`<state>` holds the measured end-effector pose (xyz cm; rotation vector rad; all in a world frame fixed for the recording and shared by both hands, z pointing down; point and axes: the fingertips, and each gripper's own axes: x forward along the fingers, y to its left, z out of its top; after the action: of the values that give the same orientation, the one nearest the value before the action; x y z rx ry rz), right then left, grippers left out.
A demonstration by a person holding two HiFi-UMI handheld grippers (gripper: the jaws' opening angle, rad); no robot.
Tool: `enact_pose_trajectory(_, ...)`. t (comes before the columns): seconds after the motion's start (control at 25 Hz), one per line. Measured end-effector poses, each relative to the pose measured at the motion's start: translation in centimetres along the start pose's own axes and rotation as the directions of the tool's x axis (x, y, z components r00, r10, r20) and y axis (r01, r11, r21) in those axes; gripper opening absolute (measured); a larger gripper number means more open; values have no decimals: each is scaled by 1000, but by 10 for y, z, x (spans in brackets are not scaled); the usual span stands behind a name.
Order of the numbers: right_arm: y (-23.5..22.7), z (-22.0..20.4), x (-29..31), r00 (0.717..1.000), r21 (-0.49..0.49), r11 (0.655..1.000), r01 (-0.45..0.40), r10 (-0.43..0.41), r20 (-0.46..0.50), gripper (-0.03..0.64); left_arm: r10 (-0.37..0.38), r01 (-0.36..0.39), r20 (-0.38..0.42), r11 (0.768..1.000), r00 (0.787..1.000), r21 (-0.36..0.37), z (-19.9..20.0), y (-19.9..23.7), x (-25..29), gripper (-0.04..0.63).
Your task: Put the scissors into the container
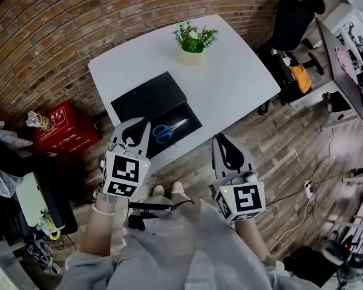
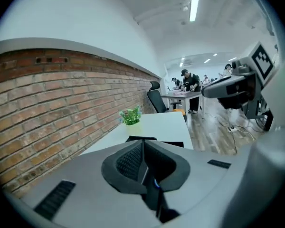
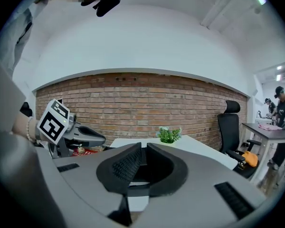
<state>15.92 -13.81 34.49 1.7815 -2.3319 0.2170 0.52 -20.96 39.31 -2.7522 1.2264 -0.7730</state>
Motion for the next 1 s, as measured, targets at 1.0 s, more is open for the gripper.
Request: enact_pose_trajectory(1.0,59,45,27,978,-128,974,-187,197,74,60,210,-189,234,976,949,-107,69,34,-115,25)
